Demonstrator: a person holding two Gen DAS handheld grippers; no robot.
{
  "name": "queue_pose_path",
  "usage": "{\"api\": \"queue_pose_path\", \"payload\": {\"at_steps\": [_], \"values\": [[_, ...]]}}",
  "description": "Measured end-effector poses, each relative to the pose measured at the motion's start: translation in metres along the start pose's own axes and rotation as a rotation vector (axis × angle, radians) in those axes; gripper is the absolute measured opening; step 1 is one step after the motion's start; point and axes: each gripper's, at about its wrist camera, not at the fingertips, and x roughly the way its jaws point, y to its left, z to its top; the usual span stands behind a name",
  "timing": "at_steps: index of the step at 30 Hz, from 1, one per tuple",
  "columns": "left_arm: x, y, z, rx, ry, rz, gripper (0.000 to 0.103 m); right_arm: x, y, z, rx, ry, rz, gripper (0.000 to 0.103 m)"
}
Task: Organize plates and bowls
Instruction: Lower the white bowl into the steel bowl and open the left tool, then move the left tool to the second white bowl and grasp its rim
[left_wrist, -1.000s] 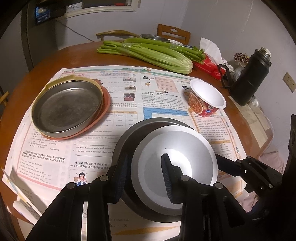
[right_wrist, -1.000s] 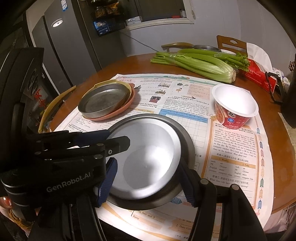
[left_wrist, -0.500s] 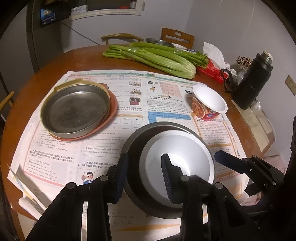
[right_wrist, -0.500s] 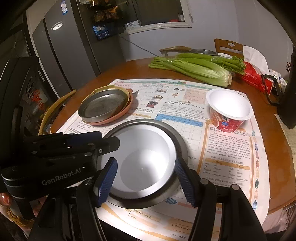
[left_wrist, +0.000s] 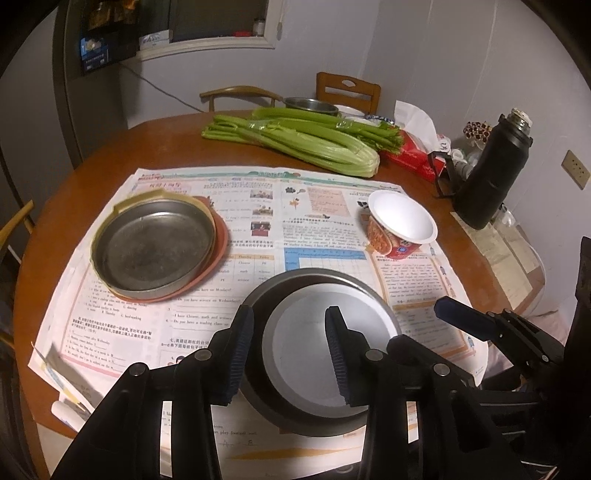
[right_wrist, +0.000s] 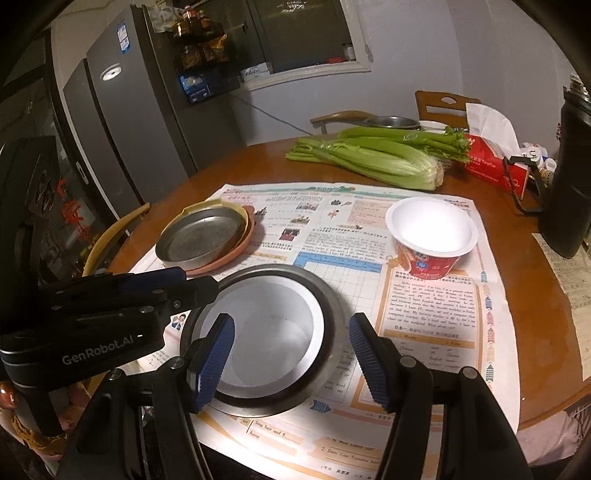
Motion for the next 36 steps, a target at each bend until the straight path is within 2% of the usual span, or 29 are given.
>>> {"api": "queue_pose_path", "payload": {"at_steps": [4,13,26,36], "values": [[-0.001,-0.007,0.006,0.012,-0.013,-0.013,0.043,-0.010,-0.006,0.003,0.010,-0.035,-0.028,0.065],[0.019,-0.028,0.030,0.065,-0.004,-0.093,0.044,-0.022,-0.041,0.019,0.083,-0.106,-0.098,0.065],[0.076,-0.059,0.075,0.151,0.050,-0.132,0.044,0.000,-0.108,0.045,0.217,-0.105,-0.179,0.065],[0.110,-0.084,0.097,0.149,0.096,-0.145,0.044,0.014,-0.153,0.056,0.294,-0.084,-0.216,0.065]]}}
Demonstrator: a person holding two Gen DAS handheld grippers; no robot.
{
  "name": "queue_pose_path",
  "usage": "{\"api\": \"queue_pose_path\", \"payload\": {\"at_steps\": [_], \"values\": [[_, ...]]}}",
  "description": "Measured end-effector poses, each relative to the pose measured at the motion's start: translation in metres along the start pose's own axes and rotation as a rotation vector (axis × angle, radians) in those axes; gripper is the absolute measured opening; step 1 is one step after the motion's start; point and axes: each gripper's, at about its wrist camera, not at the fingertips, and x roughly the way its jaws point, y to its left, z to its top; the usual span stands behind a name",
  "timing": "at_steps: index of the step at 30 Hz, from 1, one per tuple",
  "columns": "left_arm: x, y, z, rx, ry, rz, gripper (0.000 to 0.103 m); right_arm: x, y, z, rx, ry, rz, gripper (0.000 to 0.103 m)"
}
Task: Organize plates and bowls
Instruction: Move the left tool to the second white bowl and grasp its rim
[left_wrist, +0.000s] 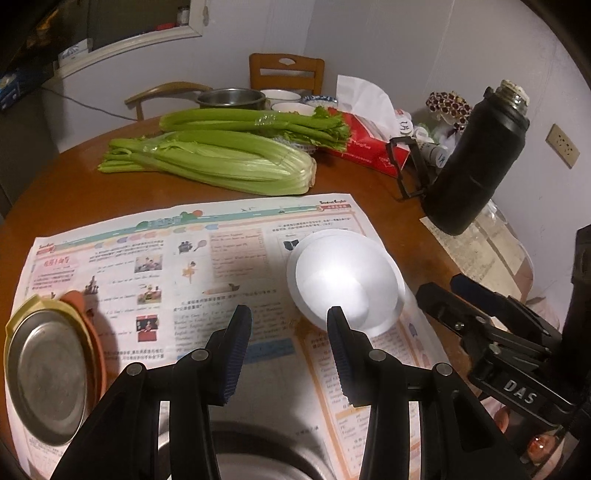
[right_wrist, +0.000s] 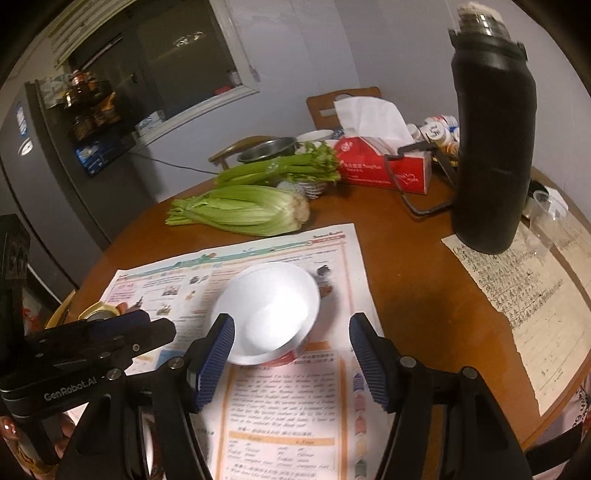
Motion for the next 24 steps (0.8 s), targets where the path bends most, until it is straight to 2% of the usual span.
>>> {"api": "queue_pose_path", "payload": {"at_steps": [9,14,16,24], "values": [[0.028,0.004,0.009,-0.025,0.060,-0.002,0.044,0.043,-0.014,0.002,0.035,0.096,0.008,0.065],[0.037,0.007,0.010,-0.034,0.077,0.004,0.044,0.064,-0.005,0.001,0.004,0.158,0.047,0.064],[0.040,0.011,0.011,-0.048,0.084,0.007,0.044,0.070,-0.001,-0.002,-0.007,0.174,0.028,0.064],[0.050,0.019,0.013,-0.077,0.101,-0.001,0.044,0.083,0.015,-0.012,-0.044,0.208,0.090,0.065]]}}
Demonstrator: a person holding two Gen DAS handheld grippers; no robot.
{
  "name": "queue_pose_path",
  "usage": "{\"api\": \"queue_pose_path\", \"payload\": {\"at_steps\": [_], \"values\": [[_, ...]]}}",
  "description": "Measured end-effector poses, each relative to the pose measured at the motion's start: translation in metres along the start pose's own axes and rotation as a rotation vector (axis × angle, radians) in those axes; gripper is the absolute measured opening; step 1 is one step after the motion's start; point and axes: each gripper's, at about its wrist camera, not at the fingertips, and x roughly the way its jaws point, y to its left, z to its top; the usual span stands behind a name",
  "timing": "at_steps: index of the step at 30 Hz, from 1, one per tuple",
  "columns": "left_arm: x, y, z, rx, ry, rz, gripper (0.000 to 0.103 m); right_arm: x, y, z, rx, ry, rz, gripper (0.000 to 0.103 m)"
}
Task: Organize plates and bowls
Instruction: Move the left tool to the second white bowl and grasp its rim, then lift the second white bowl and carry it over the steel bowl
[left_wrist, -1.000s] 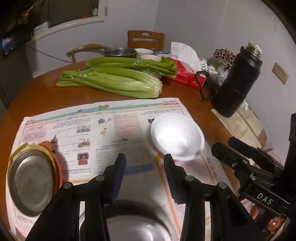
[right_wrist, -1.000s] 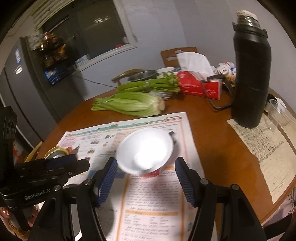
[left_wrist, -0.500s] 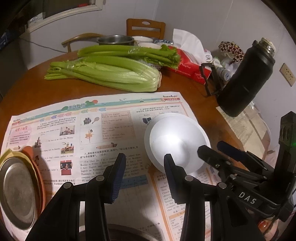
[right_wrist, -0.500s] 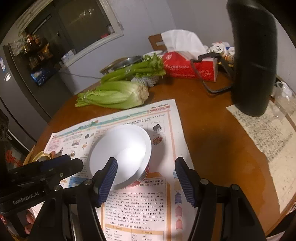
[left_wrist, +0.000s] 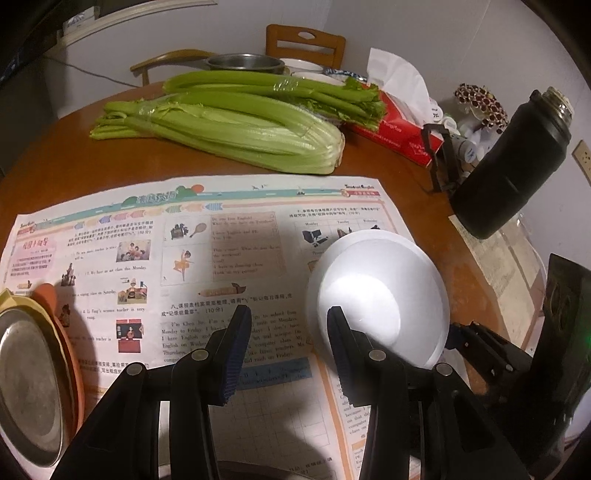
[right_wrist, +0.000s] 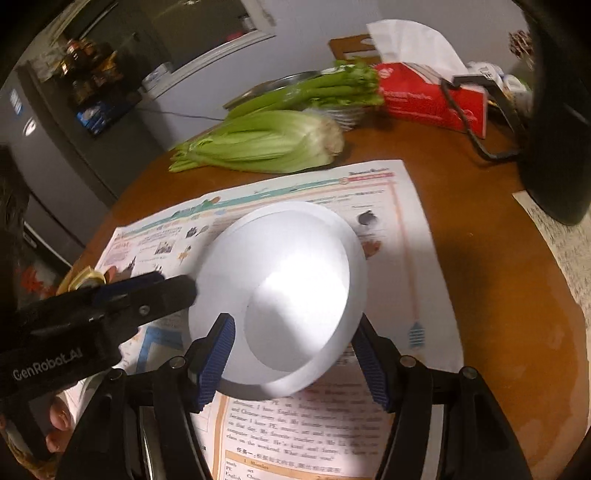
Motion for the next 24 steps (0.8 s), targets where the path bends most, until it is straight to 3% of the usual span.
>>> {"api": "queue_pose_path", "payload": {"at_steps": [13,24], "values": [[0.019,0.007,-0.007,-0.022,0.064,-0.007,0.044,0.011,0.033,-0.015,-0.053,0.063,0.145,0.065],[0.001,0.003,-0.009,-0.009,0.028,-0.060,0.044,0.005,0.039,-0.015,-0.063,0.055,0.121,0.065]]}}
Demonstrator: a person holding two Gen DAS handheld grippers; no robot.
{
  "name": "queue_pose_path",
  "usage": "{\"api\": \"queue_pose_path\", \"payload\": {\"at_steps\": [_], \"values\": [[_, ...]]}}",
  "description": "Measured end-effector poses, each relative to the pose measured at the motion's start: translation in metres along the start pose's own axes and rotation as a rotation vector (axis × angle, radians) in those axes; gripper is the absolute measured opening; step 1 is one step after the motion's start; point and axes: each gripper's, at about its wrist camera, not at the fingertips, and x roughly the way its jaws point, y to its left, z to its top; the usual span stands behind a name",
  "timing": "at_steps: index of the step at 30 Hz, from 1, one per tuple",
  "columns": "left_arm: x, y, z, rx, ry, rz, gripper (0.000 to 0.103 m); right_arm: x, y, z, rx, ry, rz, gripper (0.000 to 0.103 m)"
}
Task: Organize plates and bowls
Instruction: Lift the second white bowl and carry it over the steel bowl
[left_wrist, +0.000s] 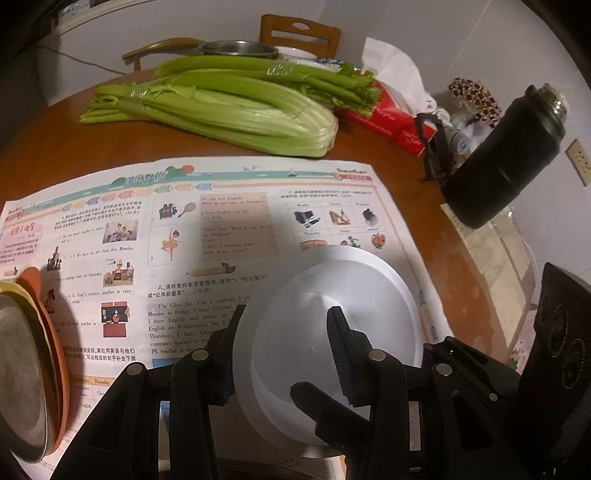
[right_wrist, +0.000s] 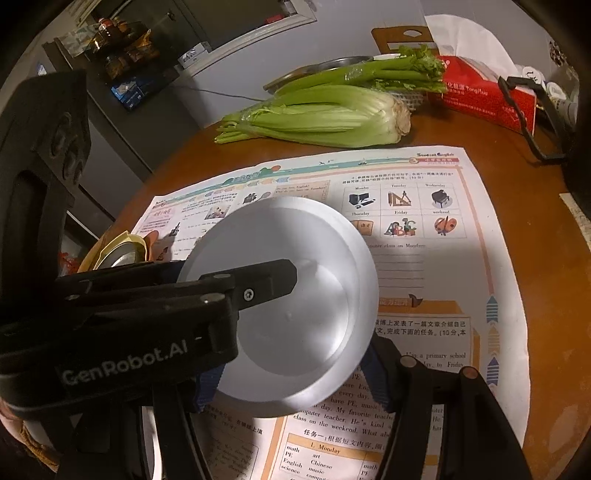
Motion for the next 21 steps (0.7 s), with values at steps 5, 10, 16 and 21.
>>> {"api": "queue_pose_path", "payload": {"at_steps": [5,10,16,21], "values": [[-0.010,0.001,-0.004,0.002,-0.015,-0.019,0.044,-0.011,0.005,-0.001,-0.008,-0.026,0.003,0.065],[-0.023,0.001,-0.008,0.007,-0.039,-0.034,0.044,-0.022,0.011,-0.002,-0.021,-0.056,-0.013,0.065],[-0.041,0.001,-0.015,0.015,-0.077,-0.035,0.044,-0.035,0.025,-0.004,-0.048,-0.080,-0.019,0.065],[-0.057,0.003,-0.021,0.016,-0.102,-0.036,0.044,-0.043,0.039,-0.006,-0.073,-0.103,-0.029,0.065]]}}
